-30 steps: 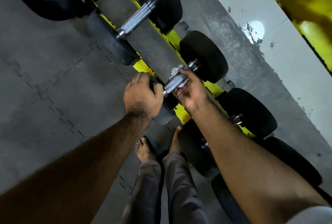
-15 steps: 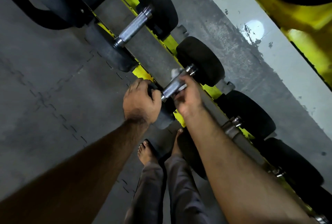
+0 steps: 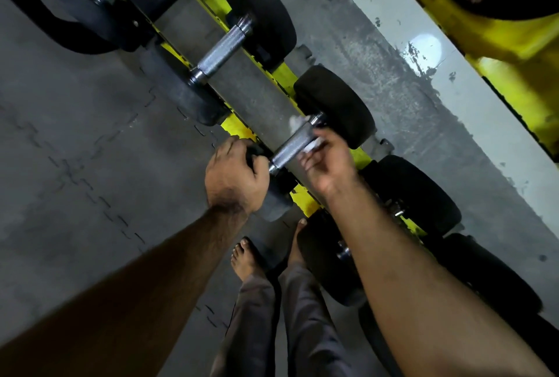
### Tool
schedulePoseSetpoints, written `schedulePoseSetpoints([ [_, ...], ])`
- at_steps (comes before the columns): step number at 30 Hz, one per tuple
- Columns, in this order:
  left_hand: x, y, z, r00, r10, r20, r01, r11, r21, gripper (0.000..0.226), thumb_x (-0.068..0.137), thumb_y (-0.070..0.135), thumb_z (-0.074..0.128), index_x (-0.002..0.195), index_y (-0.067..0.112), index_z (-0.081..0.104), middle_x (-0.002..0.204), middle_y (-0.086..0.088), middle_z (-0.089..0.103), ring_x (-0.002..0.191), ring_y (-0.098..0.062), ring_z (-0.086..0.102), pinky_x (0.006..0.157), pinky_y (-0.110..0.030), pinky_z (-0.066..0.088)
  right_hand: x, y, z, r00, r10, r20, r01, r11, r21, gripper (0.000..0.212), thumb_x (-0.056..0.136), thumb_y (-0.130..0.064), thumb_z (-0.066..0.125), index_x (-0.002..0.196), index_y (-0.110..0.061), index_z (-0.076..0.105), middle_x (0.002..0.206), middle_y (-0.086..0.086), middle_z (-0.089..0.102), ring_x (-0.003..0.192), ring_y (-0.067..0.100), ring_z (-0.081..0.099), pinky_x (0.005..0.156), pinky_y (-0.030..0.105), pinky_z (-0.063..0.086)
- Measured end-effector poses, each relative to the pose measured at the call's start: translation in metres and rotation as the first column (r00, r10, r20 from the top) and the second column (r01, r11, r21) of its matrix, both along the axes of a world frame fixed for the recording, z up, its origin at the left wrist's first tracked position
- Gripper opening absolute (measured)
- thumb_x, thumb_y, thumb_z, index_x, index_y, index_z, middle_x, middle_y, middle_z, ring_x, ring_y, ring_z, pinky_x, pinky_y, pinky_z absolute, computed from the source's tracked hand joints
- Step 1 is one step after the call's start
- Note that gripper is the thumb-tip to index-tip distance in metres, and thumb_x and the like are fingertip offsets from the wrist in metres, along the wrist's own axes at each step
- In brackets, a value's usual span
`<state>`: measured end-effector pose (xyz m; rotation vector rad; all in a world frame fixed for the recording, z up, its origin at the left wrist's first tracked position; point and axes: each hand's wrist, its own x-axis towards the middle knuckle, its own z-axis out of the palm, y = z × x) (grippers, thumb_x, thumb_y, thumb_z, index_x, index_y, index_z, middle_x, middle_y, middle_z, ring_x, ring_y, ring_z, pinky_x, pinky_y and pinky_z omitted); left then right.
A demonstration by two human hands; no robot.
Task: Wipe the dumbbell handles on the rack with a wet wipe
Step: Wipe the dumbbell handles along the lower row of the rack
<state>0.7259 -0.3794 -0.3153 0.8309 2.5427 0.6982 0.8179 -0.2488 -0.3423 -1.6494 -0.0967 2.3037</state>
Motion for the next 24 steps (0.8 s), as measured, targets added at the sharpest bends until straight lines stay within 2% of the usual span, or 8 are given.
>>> schedulePoseSetpoints([
  [2,0.0,0.001,0.001,1.0,0.004,-0.007,-0.004,1.0,0.005,0.029,0.077,0.028,0.046,0.089,0.013,0.068,0.092,-0.004,0.064,0.09,-0.027,0.059,0.08,-0.035,0.046,-0.001,-0.004,0.0,0.993,-0.104,-0.048,0.105,0.994,0.016,0.015,0.084,0.0,0.055,0.093,-0.007,0.064,0.08,0.004,0.067,0.068,0.011,0.061,0.063,0.017,0.049],
  [4,-0.001,0.001,0.0,1.0,0.001,-0.009,-0.001,1.0,0.006,0.028,0.077,0.027,0.048,0.089,0.012,0.068,0.092,-0.005,0.065,0.089,-0.028,0.059,0.08,-0.036,0.047,-0.003,-0.019,0.003,0.999,-0.021,-0.025,0.022,0.998,0.06,0.014,0.09,0.001,0.052,0.089,-0.008,0.063,0.066,0.001,0.062,0.052,0.005,0.055,0.051,0.013,0.045],
  [6,0.0,0.0,0.0,1.0,-0.004,-0.01,0.004,1.0,0.004,0.027,0.077,0.027,0.048,0.089,0.012,0.068,0.091,-0.005,0.065,0.09,-0.028,0.06,0.081,-0.036,0.047,0.0,-0.015,0.006,0.998,0.063,0.003,-0.063,0.996,0.055,0.013,0.091,0.001,0.053,0.087,-0.009,0.061,0.062,-0.002,0.06,0.044,0.003,0.05,0.046,0.013,0.042],
  [10,0.0,0.0,0.001,1.0,0.003,-0.019,-0.003,1.0,-0.007,0.028,0.078,0.028,0.047,0.088,0.011,0.067,0.09,-0.006,0.064,0.088,-0.029,0.06,0.078,-0.035,0.046,-0.008,-0.006,0.004,0.998,-0.065,-0.015,0.066,0.997,0.041,0.014,0.092,-0.004,0.052,0.093,-0.012,0.064,0.089,-0.001,0.072,0.063,0.007,0.061,0.054,0.015,0.046],
  [13,0.001,0.0,0.001,1.0,0.007,-0.025,-0.007,1.0,-0.005,0.033,0.079,0.03,0.045,0.091,0.01,0.069,0.093,-0.007,0.066,0.09,-0.03,0.061,0.08,-0.037,0.047,-0.012,-0.032,0.006,0.988,0.152,0.031,-0.153,0.988,0.031,0.019,0.094,-0.014,0.047,0.096,-0.014,0.066,0.077,-0.001,0.069,0.065,0.011,0.063,0.062,0.02,0.05],
  [16,0.0,0.0,0.001,1.0,0.013,-0.009,-0.013,1.0,-0.028,0.035,0.079,0.032,0.044,0.092,0.01,0.068,0.094,-0.008,0.066,0.091,-0.031,0.061,0.08,-0.038,0.049,-0.01,-0.034,0.012,0.956,0.287,0.059,-0.287,0.958,0.002,0.017,0.093,-0.02,0.052,0.094,-0.014,0.069,0.082,0.002,0.071,0.072,0.017,0.065,0.068,0.024,0.052],
  [20,0.0,0.004,0.006,1.0,0.013,0.001,-0.013,0.99,-0.138,0.042,0.081,0.036,0.039,0.1,0.008,0.065,0.1,-0.011,0.066,0.095,-0.034,0.06,0.081,-0.04,0.049,-0.013,-0.037,0.022,0.873,0.434,0.221,-0.451,0.892,0.028,0.012,0.089,-0.02,0.066,0.092,-0.009,0.07,0.074,0.006,0.067,0.053,0.016,0.063,0.045,0.018,0.047],
  [24,0.006,0.003,0.015,1.0,0.003,-0.016,-0.006,0.981,-0.194,0.05,0.086,0.036,0.031,0.107,0.004,0.064,0.107,-0.016,0.066,0.1,-0.036,0.061,0.086,-0.043,0.05,-0.016,-0.05,0.022,0.837,0.404,0.369,-0.45,0.892,0.042,0.024,0.082,-0.012,0.074,0.104,-0.003,0.07,0.088,0.012,0.072,0.057,0.016,0.064,0.044,0.019,0.047],
])
